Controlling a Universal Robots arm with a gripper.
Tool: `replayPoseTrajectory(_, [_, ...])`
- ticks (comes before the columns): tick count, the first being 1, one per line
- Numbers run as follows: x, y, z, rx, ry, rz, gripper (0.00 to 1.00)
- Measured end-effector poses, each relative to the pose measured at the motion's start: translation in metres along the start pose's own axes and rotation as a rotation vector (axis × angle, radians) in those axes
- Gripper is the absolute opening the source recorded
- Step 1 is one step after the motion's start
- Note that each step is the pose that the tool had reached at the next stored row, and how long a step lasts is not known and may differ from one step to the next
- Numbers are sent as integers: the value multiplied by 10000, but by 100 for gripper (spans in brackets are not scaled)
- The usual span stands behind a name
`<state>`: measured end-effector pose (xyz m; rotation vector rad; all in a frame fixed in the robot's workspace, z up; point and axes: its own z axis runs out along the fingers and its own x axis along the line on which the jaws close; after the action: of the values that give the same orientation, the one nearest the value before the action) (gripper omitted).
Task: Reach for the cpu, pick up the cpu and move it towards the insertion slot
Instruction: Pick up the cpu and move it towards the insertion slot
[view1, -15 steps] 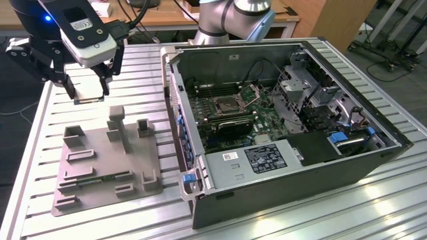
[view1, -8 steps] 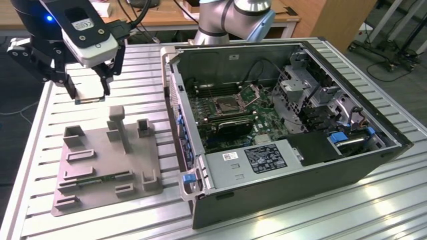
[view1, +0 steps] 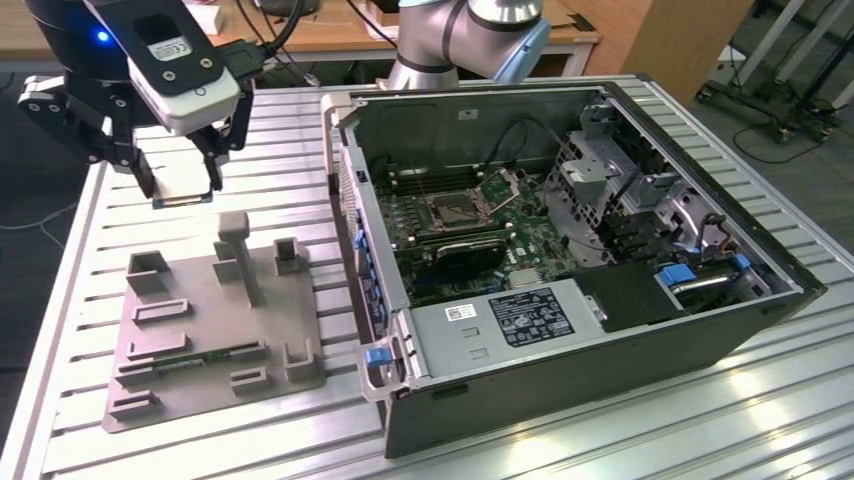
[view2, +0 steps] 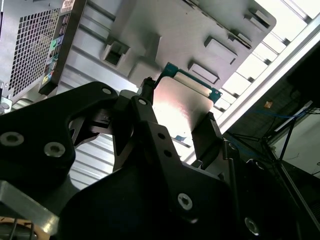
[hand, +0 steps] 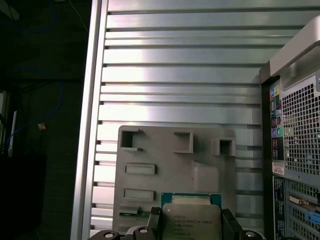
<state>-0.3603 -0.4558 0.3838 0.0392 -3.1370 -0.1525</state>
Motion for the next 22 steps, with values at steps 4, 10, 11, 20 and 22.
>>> replayPoseTrajectory(4, [-12, 0, 0, 0, 0, 0, 55])
replayPoseTrajectory(10, [-31, -1, 0, 0, 0, -1, 55])
replayPoseTrajectory(11, [-36, -1, -1, 0, 0, -1, 55])
replayPoseTrajectory(20, [-61, -1, 0, -1, 0, 0, 55])
replayPoseTrajectory(22, [-68, -2, 0, 0, 1, 0, 55])
